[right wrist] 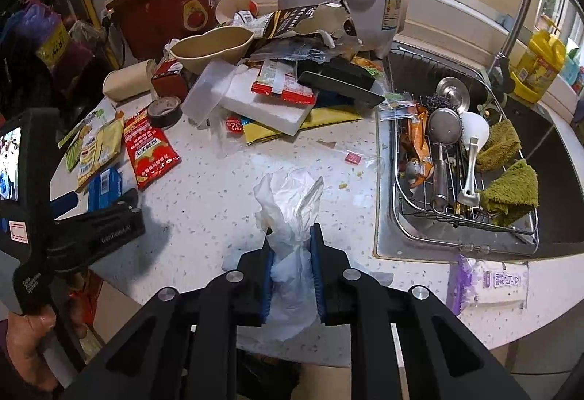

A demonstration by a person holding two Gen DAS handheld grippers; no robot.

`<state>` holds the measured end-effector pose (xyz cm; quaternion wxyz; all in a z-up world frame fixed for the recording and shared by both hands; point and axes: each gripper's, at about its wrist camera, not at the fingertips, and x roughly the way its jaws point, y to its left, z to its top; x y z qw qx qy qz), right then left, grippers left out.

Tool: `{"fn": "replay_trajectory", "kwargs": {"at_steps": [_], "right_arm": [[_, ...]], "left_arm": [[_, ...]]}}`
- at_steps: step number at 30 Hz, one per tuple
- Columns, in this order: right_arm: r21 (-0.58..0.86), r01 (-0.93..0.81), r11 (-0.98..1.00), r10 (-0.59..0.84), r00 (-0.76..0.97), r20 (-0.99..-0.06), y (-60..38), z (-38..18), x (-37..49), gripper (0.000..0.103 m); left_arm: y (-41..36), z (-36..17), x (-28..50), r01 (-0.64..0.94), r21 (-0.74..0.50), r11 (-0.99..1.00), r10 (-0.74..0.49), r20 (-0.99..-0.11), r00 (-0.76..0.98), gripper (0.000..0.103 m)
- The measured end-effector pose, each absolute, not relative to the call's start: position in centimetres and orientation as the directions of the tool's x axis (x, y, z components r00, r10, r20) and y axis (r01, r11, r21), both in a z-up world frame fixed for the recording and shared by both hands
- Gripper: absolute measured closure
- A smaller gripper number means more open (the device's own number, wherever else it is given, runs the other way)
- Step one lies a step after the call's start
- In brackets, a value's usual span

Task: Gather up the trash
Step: 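Grasp the white tissue with the right gripper while the left grasps the blue sponge, then drop the blue sponge and white tissue into the trash bin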

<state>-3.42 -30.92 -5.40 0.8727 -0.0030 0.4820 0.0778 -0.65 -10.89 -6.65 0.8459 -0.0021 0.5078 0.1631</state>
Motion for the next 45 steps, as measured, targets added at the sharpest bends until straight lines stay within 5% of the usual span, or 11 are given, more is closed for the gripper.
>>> {"fn": "replay_trajectory", "kwargs": {"at_steps": [9, 10, 12, 19, 34, 40, 45], "right_arm": [[0.063, -0.188, 0.98, 0.152, 0.505, -0.85, -30.5, -5.9, -3.2, 0.084], [0.062, -0.194, 0.979, 0.154, 0.506, -0.849, -30.4, -5.8, -3.3, 0.084], [0.067, -0.207, 0.976, 0.166, 0.507, -0.846, -30.1, -5.7, -3.4, 0.084], [0.085, -0.243, 0.966, 0.2, 0.502, -0.842, -28.8, -5.6, -3.3, 0.083], [0.159, -0.308, 0.938, 0.313, 0.559, -0.768, -26.5, -2.1, -10.0, 0.083], [0.194, -0.219, 0.956, 0.284, 0.546, -0.788, -24.1, -4.5, -18.5, 0.083], [0.223, -0.088, 0.971, 0.238, 0.461, -0.855, -20.8, -12.1, -23.4, 0.083]], "left_arm": [[-11.0, -7.7, 1.3, -0.319, 0.143, 0.937, 0.266, -0.884, 0.385, 0.014], [-10.9, -7.6, 0.8, -0.316, 0.121, 0.941, 0.248, -0.881, 0.403, 0.02], [-10.7, -7.3, 0.2, -0.308, 0.107, 0.945, 0.238, -0.872, 0.428, 0.063], [-9.6, -7.0, -1.2, -0.244, 0.021, 0.97, 0.126, -0.897, 0.423, 0.064], [-9.4, -0.9, -12.5, -0.006, 0.089, 0.996, 0.075, -0.796, 0.6, 0.064], [-6.8, -5.9, -17.8, 0.109, 0.069, 0.992, 0.007, -0.871, 0.491, 0.064], [-4.2, -12.3, -19.9, 0.103, 0.061, 0.993, 0.014, -0.914, 0.406, 0.064]]}}
